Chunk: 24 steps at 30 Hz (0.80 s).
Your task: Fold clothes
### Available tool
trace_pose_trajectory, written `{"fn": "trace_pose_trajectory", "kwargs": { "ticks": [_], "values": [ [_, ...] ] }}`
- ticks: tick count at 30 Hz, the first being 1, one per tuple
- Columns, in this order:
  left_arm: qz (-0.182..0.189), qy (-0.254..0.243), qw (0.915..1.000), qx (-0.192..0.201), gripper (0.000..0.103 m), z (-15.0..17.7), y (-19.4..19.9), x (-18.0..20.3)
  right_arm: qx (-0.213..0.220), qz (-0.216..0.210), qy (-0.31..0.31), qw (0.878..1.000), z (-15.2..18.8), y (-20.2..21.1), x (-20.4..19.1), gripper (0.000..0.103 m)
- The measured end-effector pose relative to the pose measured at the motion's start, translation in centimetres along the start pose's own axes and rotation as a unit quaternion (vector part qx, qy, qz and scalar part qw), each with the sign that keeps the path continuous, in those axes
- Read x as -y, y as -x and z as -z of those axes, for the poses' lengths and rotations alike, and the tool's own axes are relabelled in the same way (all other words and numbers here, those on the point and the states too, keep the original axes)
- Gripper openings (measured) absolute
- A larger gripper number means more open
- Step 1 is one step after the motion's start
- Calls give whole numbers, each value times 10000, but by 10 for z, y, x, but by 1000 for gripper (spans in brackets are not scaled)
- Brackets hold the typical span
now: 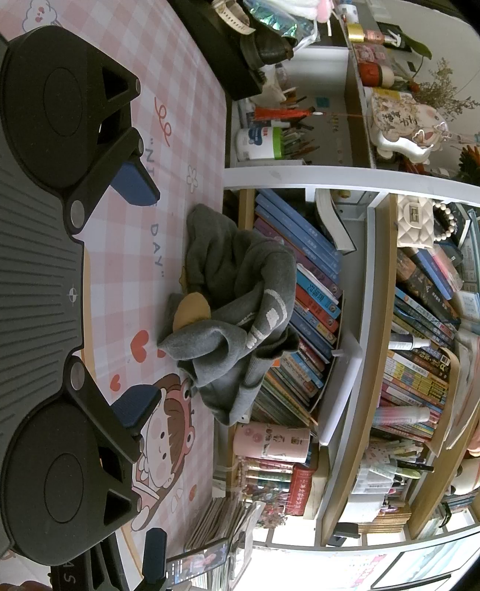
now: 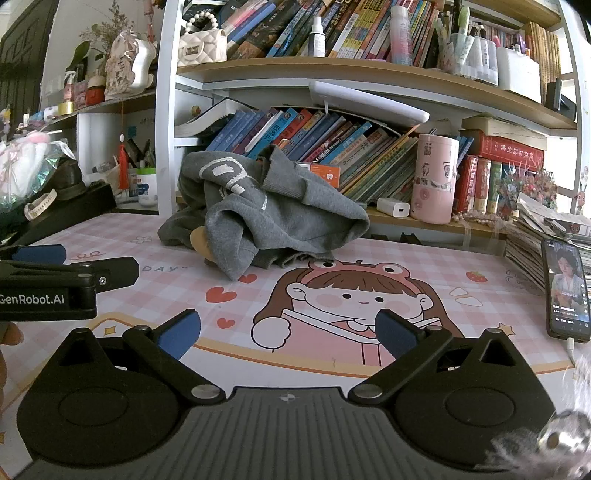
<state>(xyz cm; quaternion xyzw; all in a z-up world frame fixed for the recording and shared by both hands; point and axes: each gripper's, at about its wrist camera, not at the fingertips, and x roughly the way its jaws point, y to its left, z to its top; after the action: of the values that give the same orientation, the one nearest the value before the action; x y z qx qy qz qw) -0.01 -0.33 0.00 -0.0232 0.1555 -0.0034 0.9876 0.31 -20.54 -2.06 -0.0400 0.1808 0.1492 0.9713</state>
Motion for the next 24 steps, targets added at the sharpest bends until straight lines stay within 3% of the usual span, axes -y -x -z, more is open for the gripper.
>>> {"fn": "trace_pose_trajectory", "kwargs": {
  "ticks": [24],
  "values": [
    [-85, -89, 9999, 76, 103, -1, 2, 3, 124, -79, -40, 9999, -1, 4, 2, 103]
  ]
}}
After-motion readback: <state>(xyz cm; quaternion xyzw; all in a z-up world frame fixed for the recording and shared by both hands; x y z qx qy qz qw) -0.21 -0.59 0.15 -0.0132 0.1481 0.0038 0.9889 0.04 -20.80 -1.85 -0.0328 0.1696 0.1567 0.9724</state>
